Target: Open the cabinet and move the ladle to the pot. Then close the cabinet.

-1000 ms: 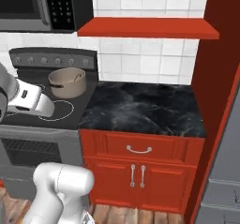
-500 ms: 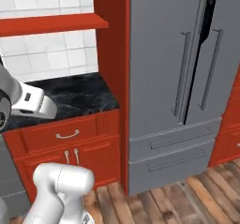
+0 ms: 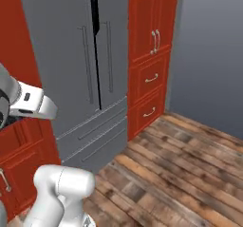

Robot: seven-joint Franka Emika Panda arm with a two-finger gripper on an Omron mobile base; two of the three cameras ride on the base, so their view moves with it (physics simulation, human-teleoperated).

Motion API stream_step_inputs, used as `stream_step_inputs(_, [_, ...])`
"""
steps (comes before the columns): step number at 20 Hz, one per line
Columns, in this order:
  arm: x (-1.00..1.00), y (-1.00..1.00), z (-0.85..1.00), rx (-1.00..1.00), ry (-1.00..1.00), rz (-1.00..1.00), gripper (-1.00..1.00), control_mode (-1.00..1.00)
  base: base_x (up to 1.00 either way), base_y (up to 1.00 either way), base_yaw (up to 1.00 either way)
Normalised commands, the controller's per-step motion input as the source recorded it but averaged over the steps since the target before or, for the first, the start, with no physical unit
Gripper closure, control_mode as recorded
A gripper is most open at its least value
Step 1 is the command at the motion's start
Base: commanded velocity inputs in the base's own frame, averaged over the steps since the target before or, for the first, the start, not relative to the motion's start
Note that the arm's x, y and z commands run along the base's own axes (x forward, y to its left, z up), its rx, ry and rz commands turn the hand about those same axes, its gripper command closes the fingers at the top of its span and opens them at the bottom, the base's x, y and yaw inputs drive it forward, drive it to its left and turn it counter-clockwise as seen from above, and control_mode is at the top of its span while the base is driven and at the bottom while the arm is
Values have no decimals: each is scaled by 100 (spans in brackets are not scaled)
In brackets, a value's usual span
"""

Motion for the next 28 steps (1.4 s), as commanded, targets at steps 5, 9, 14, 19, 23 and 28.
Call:
stream_step_inputs(5, [0,0,0,0,0,0,-100,100,0,-75,-78])
stream_step_inputs(9, [0,0,0,0,0,0,-100,100,0,-77,-74])
stream_step_inputs(14, [0,0,0,0,0,0,-100,100,21,-67,-64])
stream_step_inputs(19, [0,0,0,0,0,0,-100,100,84,-6,-18])
stream_step_inputs(23, [0,0,0,0,0,0,-100,100,100,1,0])
stream_step_inputs(28, [0,0,0,0,0,0,-100,100,100,13,0])
